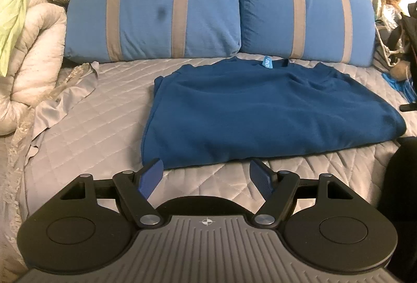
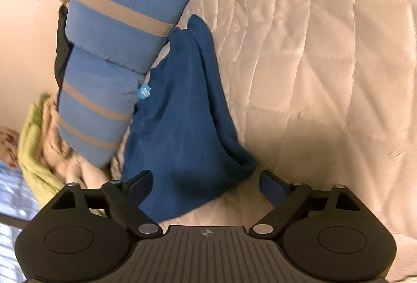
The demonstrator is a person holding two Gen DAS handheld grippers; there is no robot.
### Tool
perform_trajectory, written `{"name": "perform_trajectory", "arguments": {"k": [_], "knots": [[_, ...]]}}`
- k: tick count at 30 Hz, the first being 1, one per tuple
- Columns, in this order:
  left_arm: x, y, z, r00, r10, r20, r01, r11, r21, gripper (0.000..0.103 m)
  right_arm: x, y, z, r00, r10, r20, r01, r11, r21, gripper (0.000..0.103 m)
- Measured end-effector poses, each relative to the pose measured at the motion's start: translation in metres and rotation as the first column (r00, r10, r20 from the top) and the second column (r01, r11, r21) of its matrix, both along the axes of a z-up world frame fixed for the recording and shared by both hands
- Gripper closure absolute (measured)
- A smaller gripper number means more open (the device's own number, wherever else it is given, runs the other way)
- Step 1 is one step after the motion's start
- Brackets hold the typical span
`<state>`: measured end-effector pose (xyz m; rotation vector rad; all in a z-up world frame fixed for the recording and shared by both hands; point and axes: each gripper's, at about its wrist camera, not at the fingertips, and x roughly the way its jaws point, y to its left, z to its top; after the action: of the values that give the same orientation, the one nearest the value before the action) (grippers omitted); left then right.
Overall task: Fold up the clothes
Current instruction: 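Lift the held sweatshirt edge and fold it over with the right tool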
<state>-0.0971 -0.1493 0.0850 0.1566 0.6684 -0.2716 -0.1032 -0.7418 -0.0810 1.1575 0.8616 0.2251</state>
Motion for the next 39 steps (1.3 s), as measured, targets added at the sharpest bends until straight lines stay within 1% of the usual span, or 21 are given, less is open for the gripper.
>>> {"name": "perform_trajectory", "arguments": {"k": [2, 4, 5, 7, 9, 10, 11, 13, 14, 19, 25, 28, 33, 37, 39], "knots": [[-0.001, -0.002, 0.001, 1.000, 0.006, 0.007, -0.007, 1.000, 0.019, 0.030, 0.004, 0.005, -0.005, 0.999, -0.031, 0.012, 0.030, 0.999, 0.015, 0.017], [-0.001, -0.005, 0.001, 1.000, 0.010, 0.016, -0.011, 0.999, 0.046, 0.030, 0.007, 0.007, -0.005, 0.999, -0.044, 0.006, 0.044, 0.999, -0.002, 0.019], [-0.002, -0.007, 0.001, 1.000, 0.010, 0.022, -0.012, 0.998, 0.060, 0.030, 0.009, 0.008, -0.005, 0.999, -0.050, 0.004, 0.050, 0.999, -0.011, 0.023], [-0.003, -0.009, 0.001, 0.999, 0.013, 0.029, -0.015, 0.997, 0.077, 0.030, 0.013, 0.009, -0.005, 0.998, -0.063, -0.001, 0.063, 0.998, -0.028, 0.033], [-0.003, -0.009, 0.000, 0.999, 0.016, 0.031, -0.019, 0.996, 0.084, 0.030, 0.016, 0.011, -0.005, 0.997, -0.076, -0.006, 0.076, 0.996, -0.045, 0.055], [-0.003, -0.009, 0.000, 0.999, 0.018, 0.031, -0.021, 0.996, 0.083, 0.030, 0.018, 0.012, -0.005, 0.997, -0.083, -0.008, 0.082, 0.995, -0.053, 0.061], [-0.003, -0.009, 0.000, 0.999, 0.019, 0.031, -0.021, 0.997, 0.079, 0.030, 0.020, 0.013, -0.005, 0.996, -0.089, -0.011, 0.089, 0.994, -0.062, 0.071], [-0.004, -0.007, 0.000, 0.999, 0.015, 0.031, -0.017, 0.998, 0.064, 0.030, 0.023, 0.016, -0.002, 0.995, -0.095, -0.006, 0.094, 0.992, -0.082, 0.079], [-0.004, -0.005, 0.000, 0.999, 0.010, 0.030, -0.012, 0.999, 0.050, 0.030, 0.025, 0.021, 0.006, 0.997, -0.079, 0.015, 0.081, 0.992, -0.100, 0.083], [-0.004, -0.001, 0.000, 0.999, 0.010, 0.032, -0.011, 1.000, 0.019, 0.030, 0.035, 0.044, 0.049, 0.993, 0.004, 0.117, 0.019, 0.981, -0.193, 0.085], [-0.005, 0.002, 0.000, 0.999, 0.010, 0.034, -0.010, 1.000, 0.000, 0.030, 0.047, 0.072, 0.100, 0.967, 0.114, 0.227, -0.040, 0.950, -0.310, 0.086], [-0.004, 0.004, 0.000, 0.999, 0.010, 0.033, -0.010, 1.000, -0.012, 0.030, 0.052, 0.086, 0.124, 0.946, 0.173, 0.273, -0.064, 0.929, -0.365, 0.086], [-0.004, 0.006, 0.000, 0.999, 0.012, 0.035, -0.011, 1.000, -0.028, 0.030, 0.069, 0.130, 0.147, 0.908, 0.278, 0.314, -0.131, 0.899, -0.417, 0.086], [-0.004, 0.008, 0.000, 0.999, 0.015, 0.036, -0.013, 0.999, -0.046, 0.030, 0.089, 0.179, 0.163, 0.874, 0.357, 0.330, -0.186, 0.873, -0.451, 0.086], [-0.004, 0.009, 0.000, 0.999, 0.019, 0.037, -0.017, 0.998, -0.054, 0.030, 0.101, 0.212, 0.173, 0.846, 0.412, 0.339, -0.220, 0.848, -0.482, 0.086]]}}
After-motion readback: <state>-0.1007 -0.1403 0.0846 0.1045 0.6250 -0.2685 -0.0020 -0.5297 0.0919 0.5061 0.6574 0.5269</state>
